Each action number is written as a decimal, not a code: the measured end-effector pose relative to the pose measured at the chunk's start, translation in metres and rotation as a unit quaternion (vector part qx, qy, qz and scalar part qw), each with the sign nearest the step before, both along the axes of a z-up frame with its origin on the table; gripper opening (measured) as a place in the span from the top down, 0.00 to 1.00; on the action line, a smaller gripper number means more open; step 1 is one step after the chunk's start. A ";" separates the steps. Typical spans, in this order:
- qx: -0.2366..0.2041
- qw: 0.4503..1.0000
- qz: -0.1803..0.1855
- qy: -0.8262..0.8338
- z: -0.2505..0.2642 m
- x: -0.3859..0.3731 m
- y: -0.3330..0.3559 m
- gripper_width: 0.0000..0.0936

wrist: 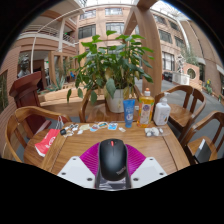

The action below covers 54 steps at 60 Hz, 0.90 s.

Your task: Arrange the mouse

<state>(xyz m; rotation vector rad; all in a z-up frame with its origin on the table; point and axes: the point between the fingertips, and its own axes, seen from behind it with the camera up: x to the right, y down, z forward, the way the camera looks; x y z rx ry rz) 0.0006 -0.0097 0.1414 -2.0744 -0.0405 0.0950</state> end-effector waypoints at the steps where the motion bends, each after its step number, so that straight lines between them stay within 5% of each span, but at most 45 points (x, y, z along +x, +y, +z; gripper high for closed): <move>1: -0.012 1.000 0.004 0.001 -0.015 -0.009 -0.003 0.63; 10: -0.100 0.995 0.005 -0.012 -0.111 -0.047 -0.024 0.63; 22: -0.139 0.990 -0.008 -0.007 -0.156 -0.060 -0.042 0.49; 26: -0.132 0.991 -0.012 -0.011 -0.147 -0.058 -0.045 0.40; 31: -0.112 0.993 -0.008 -0.018 -0.124 -0.061 -0.057 0.07; 54: -0.013 0.999 -0.004 -0.052 0.002 -0.069 -0.182 0.09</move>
